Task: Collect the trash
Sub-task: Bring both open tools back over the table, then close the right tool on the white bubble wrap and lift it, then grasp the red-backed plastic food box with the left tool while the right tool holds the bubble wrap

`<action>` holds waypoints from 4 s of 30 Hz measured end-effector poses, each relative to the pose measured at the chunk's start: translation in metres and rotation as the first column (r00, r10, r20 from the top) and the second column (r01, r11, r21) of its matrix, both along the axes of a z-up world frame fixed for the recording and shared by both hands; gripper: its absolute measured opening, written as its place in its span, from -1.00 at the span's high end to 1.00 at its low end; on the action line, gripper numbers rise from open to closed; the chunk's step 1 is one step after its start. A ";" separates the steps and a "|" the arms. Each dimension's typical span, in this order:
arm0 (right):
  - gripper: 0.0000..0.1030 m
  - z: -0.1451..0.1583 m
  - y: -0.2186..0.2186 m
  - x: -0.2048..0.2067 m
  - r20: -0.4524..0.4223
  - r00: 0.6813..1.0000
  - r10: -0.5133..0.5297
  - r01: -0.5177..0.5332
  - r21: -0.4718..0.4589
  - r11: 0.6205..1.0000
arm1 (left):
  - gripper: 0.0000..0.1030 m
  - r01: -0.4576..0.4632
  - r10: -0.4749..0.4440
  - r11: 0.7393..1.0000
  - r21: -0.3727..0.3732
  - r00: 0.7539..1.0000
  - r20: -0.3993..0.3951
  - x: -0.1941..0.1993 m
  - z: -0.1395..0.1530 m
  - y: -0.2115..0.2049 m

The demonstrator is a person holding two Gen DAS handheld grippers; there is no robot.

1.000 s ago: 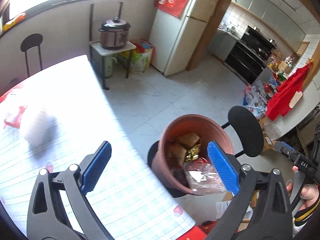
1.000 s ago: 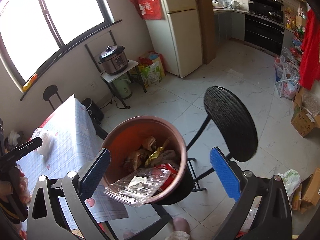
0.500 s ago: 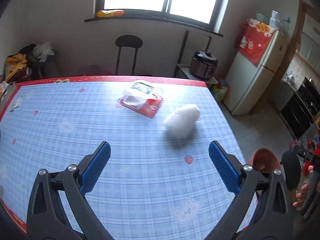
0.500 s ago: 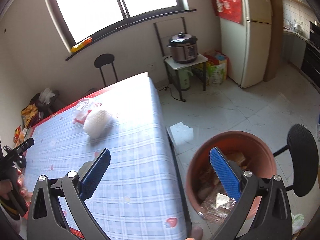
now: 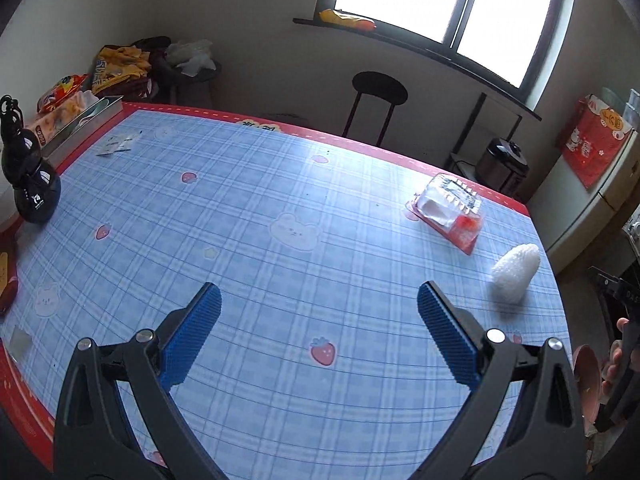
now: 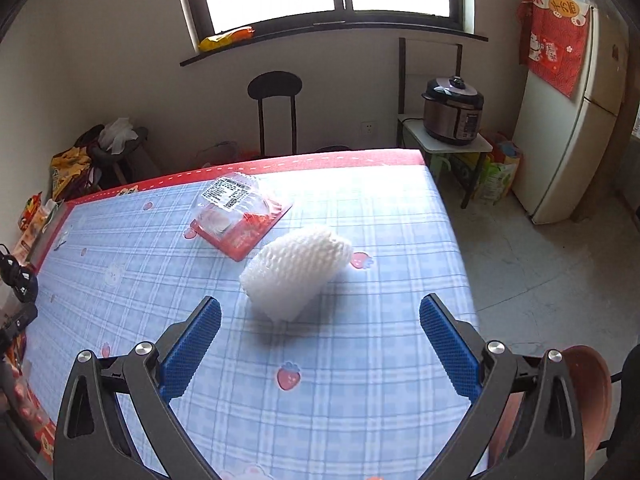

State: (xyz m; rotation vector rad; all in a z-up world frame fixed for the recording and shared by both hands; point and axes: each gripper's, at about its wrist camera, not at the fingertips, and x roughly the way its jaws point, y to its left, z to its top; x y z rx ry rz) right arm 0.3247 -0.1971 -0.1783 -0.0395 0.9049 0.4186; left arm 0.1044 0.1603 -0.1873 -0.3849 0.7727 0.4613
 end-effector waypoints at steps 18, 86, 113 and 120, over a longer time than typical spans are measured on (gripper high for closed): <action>-0.52 -0.104 0.074 0.082 -0.220 0.954 -0.203 0.186 -0.095 0.978 | -0.88 0.059 -0.060 0.997 -0.042 0.998 -0.024 0.073 -0.038 0.051; 0.55 -0.045 -0.021 -0.078 -0.201 0.979 -0.042 0.059 0.080 0.995 | 0.08 0.503 -0.612 0.716 -0.484 0.786 -0.088 0.125 -0.108 -0.136; 0.55 -0.061 0.031 -0.078 -0.191 0.978 0.085 -0.112 -0.135 0.985 | -0.49 0.436 -0.555 0.722 -0.538 0.829 -0.072 0.109 -0.121 -0.102; 0.55 -0.065 0.029 -0.079 -0.187 0.979 0.077 -0.103 -0.131 0.986 | -0.69 0.456 -0.562 0.734 -0.504 0.824 -0.073 0.110 -0.118 -0.115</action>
